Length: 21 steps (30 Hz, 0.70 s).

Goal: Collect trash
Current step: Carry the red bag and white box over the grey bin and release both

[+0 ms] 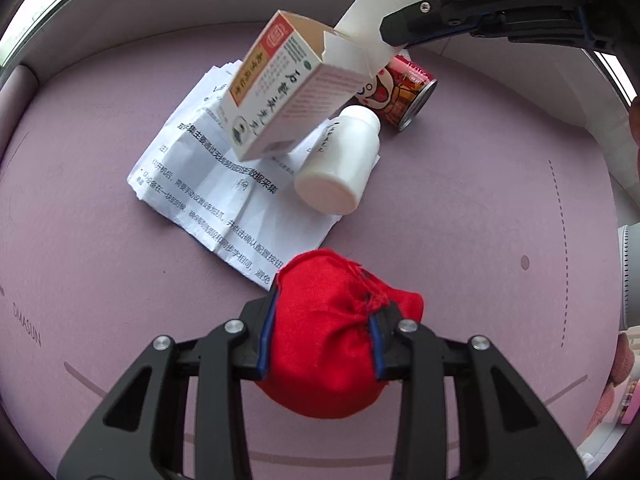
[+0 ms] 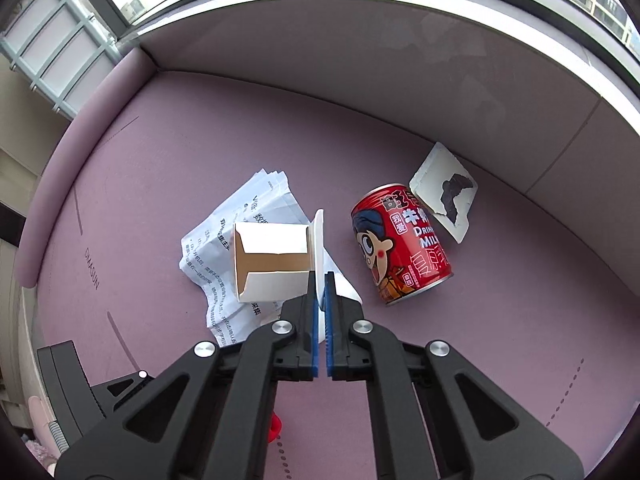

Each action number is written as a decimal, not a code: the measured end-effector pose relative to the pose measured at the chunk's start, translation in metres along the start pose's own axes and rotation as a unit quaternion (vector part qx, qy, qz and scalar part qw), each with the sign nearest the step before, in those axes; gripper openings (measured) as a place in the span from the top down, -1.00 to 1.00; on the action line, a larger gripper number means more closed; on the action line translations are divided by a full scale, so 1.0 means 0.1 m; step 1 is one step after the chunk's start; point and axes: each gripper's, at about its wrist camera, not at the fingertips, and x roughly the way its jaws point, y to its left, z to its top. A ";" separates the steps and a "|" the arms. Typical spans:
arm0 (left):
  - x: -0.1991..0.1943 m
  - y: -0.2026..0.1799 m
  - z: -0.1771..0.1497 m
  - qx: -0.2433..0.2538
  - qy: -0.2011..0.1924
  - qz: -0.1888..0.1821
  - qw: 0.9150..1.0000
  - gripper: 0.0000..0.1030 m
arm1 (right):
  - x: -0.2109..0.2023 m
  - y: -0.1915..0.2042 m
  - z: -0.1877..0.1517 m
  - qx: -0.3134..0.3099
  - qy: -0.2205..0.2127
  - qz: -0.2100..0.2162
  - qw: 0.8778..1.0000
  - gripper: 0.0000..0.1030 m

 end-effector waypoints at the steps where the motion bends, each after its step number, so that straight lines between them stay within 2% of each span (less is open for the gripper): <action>1: -0.08 0.03 0.01 -0.003 0.002 0.000 1.000 0.31 | -0.06 0.04 0.03 -0.003 -0.001 0.000 1.000 0.98; 8: -0.71 0.20 0.15 -0.015 0.008 0.009 1.000 0.31 | -0.47 0.20 0.22 -0.006 -0.001 -0.001 1.000 0.99; 12: -1.20 0.35 0.24 -0.019 0.008 0.012 1.000 0.31 | -0.84 0.29 0.29 -0.014 0.005 -0.004 1.000 0.99; 21: -2.22 0.36 0.50 -0.006 -0.001 0.017 1.000 0.30 | -1.77 0.54 0.42 -0.018 0.003 -0.019 1.000 0.99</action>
